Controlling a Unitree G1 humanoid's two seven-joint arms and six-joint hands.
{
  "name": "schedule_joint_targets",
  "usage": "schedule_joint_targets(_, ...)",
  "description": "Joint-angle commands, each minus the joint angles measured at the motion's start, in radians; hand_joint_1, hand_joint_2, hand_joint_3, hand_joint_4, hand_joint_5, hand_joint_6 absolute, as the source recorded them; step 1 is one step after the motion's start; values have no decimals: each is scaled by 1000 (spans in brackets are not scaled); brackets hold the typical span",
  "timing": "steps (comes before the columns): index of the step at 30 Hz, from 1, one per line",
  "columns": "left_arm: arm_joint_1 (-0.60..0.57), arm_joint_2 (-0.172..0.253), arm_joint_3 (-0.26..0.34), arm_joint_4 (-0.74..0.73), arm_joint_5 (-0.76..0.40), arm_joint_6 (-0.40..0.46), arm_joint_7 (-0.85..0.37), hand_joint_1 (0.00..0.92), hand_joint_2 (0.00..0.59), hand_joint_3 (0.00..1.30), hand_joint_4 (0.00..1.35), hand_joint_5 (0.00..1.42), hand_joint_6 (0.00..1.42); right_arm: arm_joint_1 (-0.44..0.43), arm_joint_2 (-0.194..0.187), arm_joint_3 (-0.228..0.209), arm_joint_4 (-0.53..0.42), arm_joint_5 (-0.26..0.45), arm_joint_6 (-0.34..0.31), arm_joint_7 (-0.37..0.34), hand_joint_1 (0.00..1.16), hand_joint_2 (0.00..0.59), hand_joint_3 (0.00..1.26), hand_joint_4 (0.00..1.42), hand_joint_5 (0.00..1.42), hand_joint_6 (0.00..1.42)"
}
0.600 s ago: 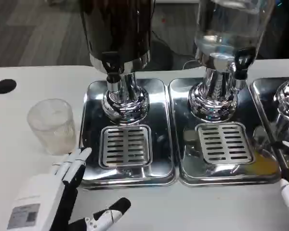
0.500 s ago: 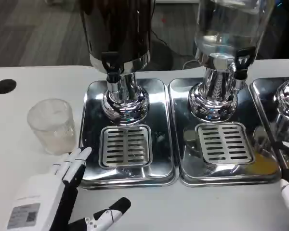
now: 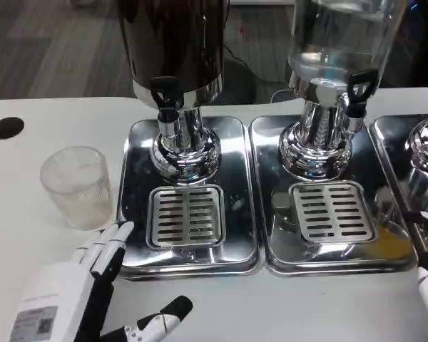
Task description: Grasp the cup under the faucet to collect the drink, then remove the cup.
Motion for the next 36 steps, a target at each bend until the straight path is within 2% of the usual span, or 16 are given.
schedule_joint_targets(1, 11, 3, 18, -5, -15, -10, 22, 89, 125, 145, 42, 126, 409, 10, 0, -4, -14, 5, -14, 7, 553, 568, 253, 168, 194, 64)
schedule_joint_targets(20, 6, -1, 4, 1, 0, -10, 20, 88, 124, 144, 45, 126, 409, 10, -2, -13, -7, 17, -21, 8, 554, 567, 260, 168, 194, 64)
schedule_joint_targets(23, 7, -12, 9, 14, -39, -13, 20, 76, 114, 144, 43, 127, 409, 9, -1, -13, -9, 18, -21, 9, 555, 567, 261, 168, 194, 64)
schedule_joint_targets(30, 35, -26, 88, 38, -162, -65, 63, 7, 75, 134, 38, 136, 438, 13, 1, -2, 5, 11, -20, 11, 555, 567, 261, 168, 194, 64)
schedule_joint_targets(36, 33, -37, 196, 107, -338, -120, 56, 3, 75, 134, 43, 160, 477, 20, 1, 2, -20, 4, -11, 11, 555, 567, 261, 168, 194, 64)
